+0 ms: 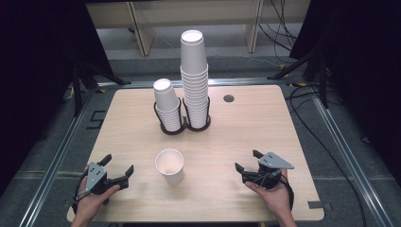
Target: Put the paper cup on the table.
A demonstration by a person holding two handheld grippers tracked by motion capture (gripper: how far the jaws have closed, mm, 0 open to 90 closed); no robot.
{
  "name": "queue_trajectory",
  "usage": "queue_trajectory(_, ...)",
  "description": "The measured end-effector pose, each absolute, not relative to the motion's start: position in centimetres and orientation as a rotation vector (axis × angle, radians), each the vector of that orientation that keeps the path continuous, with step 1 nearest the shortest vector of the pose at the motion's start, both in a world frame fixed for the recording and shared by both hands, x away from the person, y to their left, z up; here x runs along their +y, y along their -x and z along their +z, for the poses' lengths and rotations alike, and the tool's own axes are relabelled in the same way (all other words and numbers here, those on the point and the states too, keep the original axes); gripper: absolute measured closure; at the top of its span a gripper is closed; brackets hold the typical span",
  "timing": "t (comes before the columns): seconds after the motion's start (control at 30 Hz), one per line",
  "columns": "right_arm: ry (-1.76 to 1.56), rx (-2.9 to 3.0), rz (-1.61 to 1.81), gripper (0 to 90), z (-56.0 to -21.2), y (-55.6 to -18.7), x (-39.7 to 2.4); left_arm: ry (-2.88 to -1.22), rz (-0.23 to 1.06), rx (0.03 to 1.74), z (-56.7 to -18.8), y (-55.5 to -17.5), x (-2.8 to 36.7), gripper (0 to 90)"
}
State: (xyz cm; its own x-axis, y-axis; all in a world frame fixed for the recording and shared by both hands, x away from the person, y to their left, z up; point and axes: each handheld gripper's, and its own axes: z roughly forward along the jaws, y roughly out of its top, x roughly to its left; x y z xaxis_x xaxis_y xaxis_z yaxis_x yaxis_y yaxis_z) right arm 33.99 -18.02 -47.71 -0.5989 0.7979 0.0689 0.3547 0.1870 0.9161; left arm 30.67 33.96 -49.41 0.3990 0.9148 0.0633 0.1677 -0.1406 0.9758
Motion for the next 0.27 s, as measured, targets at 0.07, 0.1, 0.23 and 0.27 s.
queue_trajectory(0.07, -1.082, 2.001, 1.413, 15.1, -47.8, -34.0, -18.3, -1.601, 0.864, 0.972, -49.5, -30.6, 33.8, 5.1)
queue_trajectory(0.1, -1.066, 1.978, 1.400, 15.1, -47.7, -34.0, -18.6, -1.627, 0.853, 0.973, -49.4, -30.4, 33.7, 5.1)
queue_trajectory(0.23, -1.110, 1.920, 1.424, 15.1, -47.5, -33.9, -19.3, -1.630, 0.834, 0.935, -49.5, -30.5, 33.3, 5.3)
queue_trajectory(0.27, -1.093, 1.913, 1.419, 15.0, -47.5, -34.1, -19.6, -1.635, 0.833, 0.933, -49.5, -30.4, 33.2, 5.3)
